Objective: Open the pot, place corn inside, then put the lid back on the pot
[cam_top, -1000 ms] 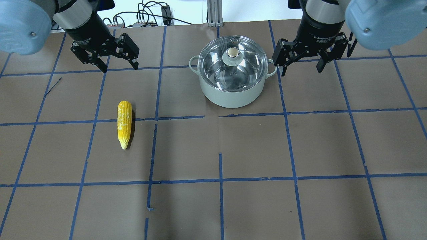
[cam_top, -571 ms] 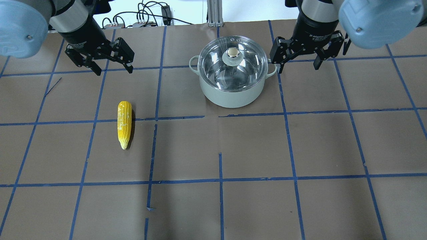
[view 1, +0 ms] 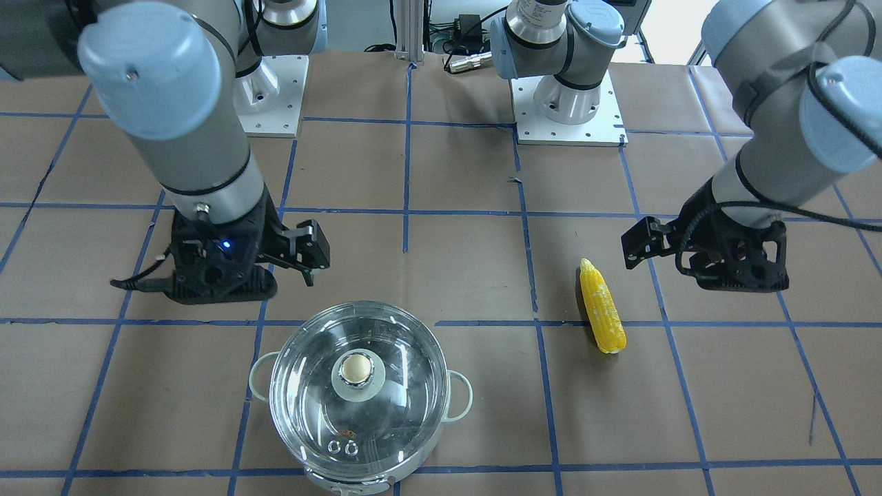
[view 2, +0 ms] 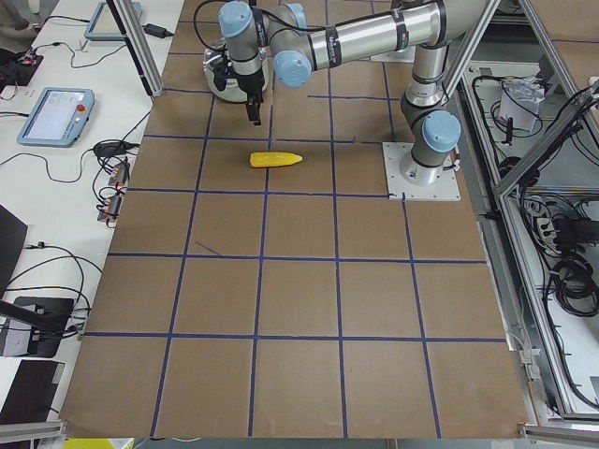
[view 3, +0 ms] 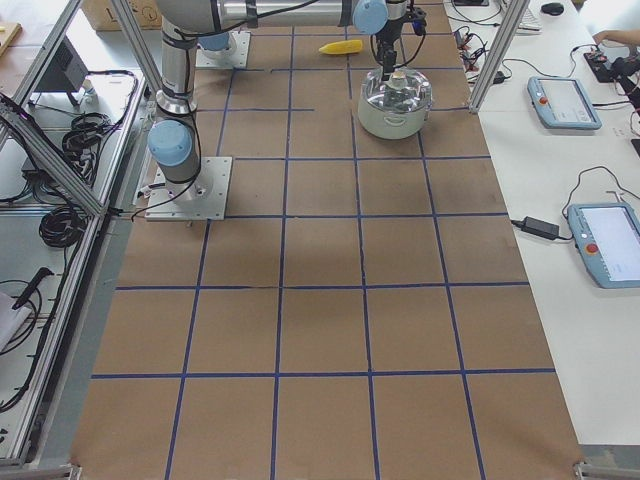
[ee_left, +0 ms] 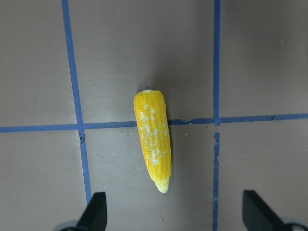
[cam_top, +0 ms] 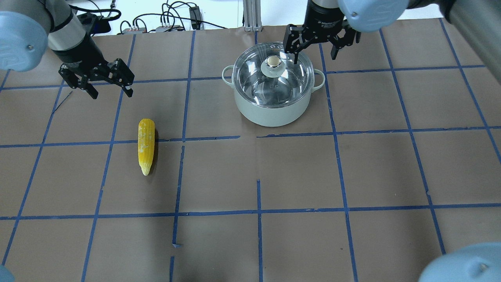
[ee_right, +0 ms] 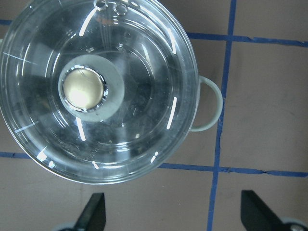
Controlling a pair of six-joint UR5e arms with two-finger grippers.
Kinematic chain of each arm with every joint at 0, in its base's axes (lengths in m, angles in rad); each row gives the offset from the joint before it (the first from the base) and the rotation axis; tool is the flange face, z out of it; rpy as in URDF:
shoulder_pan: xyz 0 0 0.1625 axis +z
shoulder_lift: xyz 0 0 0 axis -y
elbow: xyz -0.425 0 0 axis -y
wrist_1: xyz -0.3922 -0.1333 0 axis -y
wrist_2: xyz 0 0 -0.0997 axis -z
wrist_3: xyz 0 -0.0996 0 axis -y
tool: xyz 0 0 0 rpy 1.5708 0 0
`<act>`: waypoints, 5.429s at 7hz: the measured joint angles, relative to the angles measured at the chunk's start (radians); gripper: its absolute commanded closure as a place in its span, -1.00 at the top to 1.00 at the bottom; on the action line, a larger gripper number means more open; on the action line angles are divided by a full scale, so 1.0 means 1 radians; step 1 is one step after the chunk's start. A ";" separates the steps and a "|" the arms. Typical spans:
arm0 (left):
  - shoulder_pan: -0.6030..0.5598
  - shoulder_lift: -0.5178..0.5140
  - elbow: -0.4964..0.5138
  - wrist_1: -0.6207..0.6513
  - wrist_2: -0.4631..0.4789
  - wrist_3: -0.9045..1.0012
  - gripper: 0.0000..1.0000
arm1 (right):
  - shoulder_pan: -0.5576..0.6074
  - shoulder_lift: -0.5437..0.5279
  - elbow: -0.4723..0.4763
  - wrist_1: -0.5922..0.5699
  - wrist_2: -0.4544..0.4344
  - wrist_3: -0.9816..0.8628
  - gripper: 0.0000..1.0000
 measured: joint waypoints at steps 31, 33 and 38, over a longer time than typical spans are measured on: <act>-0.500 -0.521 0.743 -0.093 0.100 -0.650 -0.94 | -0.412 0.139 0.008 0.061 -0.074 -0.513 -0.76; -0.539 -0.584 0.824 -0.127 0.099 -0.711 -0.92 | -0.410 0.138 0.006 0.059 -0.072 -0.513 -0.76; -0.584 -0.622 0.831 -0.141 0.098 -0.788 0.99 | -0.408 0.137 0.001 0.058 -0.072 -0.512 -0.77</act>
